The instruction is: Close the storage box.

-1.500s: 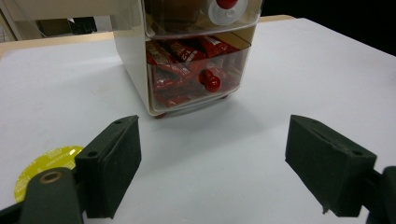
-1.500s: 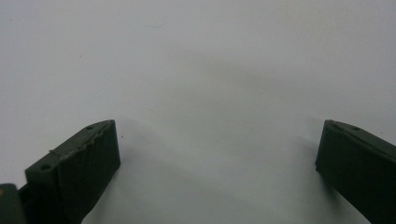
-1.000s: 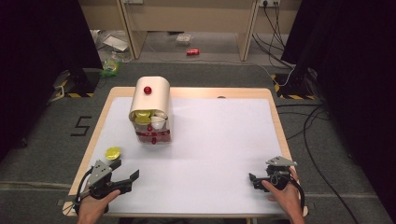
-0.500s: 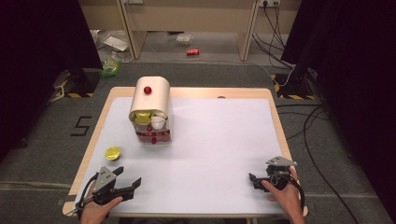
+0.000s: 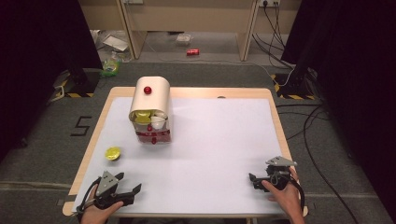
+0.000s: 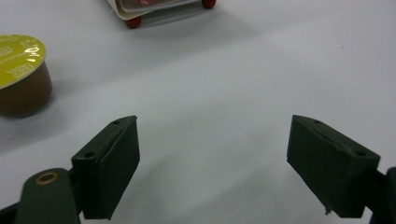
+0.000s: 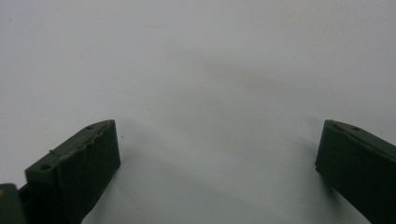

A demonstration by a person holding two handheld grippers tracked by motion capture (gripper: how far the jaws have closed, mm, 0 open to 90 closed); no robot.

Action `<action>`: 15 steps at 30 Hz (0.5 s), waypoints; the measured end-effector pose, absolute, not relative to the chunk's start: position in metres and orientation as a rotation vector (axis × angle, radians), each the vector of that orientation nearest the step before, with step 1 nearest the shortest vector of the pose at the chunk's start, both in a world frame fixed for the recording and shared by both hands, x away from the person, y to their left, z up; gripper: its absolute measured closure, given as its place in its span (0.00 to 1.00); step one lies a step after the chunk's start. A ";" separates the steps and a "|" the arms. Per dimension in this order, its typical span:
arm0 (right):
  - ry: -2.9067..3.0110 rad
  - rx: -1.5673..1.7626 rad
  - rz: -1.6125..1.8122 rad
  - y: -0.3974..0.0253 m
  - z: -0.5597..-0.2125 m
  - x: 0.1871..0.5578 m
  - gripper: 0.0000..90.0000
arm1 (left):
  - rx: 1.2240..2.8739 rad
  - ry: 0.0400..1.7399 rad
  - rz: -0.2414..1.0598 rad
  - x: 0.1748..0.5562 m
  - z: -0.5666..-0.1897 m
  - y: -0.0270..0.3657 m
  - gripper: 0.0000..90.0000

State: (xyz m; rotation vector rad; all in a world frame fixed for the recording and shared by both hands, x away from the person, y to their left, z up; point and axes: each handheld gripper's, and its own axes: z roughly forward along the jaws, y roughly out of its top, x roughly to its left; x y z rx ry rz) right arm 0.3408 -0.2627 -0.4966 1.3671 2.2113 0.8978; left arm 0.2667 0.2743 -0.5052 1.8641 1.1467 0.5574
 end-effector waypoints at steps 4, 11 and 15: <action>2.211 1.370 0.898 -0.263 -0.497 0.341 0.00 | 1.888 1.144 0.562 0.264 -0.508 0.273 0.18; 2.211 1.370 0.898 -0.263 -0.497 0.341 0.00 | 1.917 1.135 0.568 0.260 -0.511 0.272 0.18; 2.211 1.370 0.898 -0.263 -0.497 0.341 0.00 | 1.929 1.131 0.579 0.258 -0.514 0.273 0.18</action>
